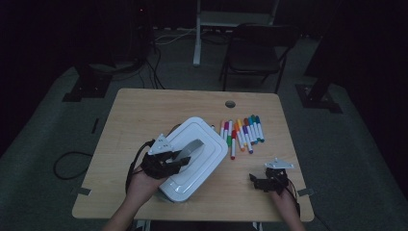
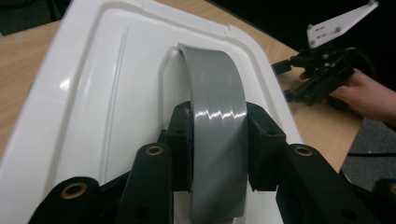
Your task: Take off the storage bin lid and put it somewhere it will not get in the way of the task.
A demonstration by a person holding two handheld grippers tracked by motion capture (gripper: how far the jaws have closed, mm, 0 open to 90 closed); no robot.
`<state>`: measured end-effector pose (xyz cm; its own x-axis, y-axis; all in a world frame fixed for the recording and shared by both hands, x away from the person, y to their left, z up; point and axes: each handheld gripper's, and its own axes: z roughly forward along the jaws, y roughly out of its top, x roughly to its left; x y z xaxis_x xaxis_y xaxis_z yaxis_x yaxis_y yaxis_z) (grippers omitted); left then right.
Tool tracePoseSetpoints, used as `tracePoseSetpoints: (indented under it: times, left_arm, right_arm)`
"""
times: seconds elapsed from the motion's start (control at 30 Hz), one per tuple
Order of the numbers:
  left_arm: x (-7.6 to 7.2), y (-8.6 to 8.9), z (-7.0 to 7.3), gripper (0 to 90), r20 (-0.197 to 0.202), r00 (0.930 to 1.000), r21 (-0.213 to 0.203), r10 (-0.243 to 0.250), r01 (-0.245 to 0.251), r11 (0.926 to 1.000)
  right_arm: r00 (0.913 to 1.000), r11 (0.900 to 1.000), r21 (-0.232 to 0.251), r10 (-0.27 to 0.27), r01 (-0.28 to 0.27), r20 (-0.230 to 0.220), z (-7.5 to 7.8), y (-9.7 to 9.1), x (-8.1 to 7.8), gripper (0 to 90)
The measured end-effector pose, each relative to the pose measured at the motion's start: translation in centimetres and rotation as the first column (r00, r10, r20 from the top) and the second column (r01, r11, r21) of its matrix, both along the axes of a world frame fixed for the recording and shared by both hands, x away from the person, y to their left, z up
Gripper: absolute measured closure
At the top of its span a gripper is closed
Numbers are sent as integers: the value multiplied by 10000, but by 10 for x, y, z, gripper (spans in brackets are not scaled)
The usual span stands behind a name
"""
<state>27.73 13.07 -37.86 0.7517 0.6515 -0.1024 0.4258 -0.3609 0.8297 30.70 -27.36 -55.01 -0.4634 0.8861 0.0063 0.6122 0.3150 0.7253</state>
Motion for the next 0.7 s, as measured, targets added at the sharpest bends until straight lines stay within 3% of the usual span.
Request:
tracePoseSetpoints:
  times: [0.13, 0.17, 0.23, 0.7]
  left_arm:
    - [-1, 8, 6, 681, 6, 10000, -366, 46, -46, 9993]
    - [1, 16, 10, 681, 122, 9993, -445, 348, -342, 9984]
    - [3, 22, 11, 681, 101, 9987, -611, 494, -487, 9969]
    - [17, 66, 12, 682, 88, 9893, -1137, 1454, -1434, 9831]
  right_arm:
    - [10000, 10000, -2, -1, 1, -2, 0, 0, 0, 129]
    - [10000, 10000, -1, -4, 4, -2, 0, 0, 0, 129]
    - [10000, 10000, -2, -2, 2, -1, 0, 0, 0, 129]
    - [10000, 10000, 3, -6, 6, -4, 0, 0, 0, 129]
